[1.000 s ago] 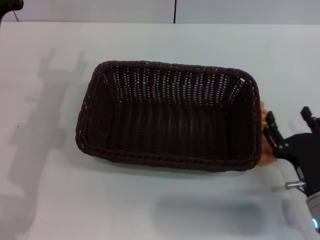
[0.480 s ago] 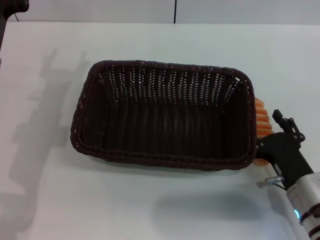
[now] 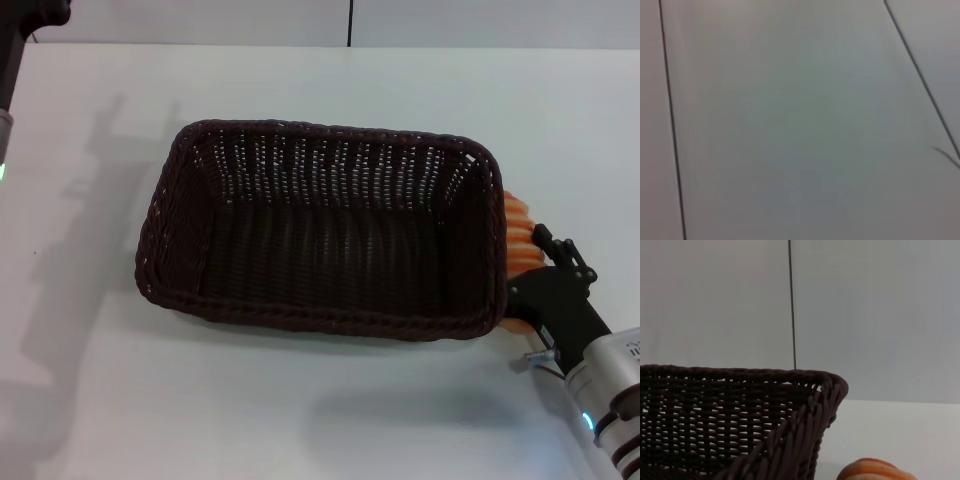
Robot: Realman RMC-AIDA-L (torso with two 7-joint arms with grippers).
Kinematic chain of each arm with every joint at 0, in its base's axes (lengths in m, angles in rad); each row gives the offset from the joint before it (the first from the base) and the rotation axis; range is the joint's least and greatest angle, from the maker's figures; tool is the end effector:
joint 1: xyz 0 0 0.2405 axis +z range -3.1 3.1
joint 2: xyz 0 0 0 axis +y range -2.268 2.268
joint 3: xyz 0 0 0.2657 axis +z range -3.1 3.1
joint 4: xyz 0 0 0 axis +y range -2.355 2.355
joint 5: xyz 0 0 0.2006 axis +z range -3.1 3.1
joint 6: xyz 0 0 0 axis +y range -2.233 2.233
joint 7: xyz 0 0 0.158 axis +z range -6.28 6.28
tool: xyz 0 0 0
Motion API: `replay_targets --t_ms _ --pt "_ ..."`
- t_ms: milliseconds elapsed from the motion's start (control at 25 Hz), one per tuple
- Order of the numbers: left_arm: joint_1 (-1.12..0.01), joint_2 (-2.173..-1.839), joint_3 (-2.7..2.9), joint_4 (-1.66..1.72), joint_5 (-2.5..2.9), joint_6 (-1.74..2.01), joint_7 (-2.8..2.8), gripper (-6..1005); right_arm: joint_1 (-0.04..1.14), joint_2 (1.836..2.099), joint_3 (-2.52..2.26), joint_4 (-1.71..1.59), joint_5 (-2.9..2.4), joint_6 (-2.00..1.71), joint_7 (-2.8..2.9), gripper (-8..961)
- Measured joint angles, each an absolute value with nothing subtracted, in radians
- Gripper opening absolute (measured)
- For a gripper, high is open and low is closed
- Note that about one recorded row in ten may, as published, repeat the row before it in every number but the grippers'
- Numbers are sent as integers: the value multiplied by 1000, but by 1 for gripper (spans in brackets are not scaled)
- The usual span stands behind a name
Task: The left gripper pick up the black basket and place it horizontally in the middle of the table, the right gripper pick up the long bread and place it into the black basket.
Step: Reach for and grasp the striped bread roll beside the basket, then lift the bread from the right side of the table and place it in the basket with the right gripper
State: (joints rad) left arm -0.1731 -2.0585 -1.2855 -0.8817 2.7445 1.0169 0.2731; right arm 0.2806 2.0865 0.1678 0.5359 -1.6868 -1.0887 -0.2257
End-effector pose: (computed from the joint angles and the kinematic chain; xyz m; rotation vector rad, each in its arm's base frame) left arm -0.2376 0.3465 0.0463 -1.4270 -0.0802 -0.7390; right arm 0.3061 0.2576 -0.1143 -1.8083 0.7003 0.5668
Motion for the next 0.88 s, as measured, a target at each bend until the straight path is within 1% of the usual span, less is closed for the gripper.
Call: replay_targets --t_ms 240,400,680,880 --pt "-177 -2059 -1286 -878 2760 1017 273 789 281 2084 191 544 -1687 -1057 -226 769" --pt "-197 -2060 -1285 -861 2773 1016 274 790 279 2084 217 545 -1687 -1026 -230 651" --pt "-198 -2059 -1284 -858 2781 1015 274 790 257 2083 238 546 -1687 -1062 -233 589" --pt "-195 -2058 -1285 -858 2789 1016 275 791 200 2085 225 568 -1691 -1298 -235 565"
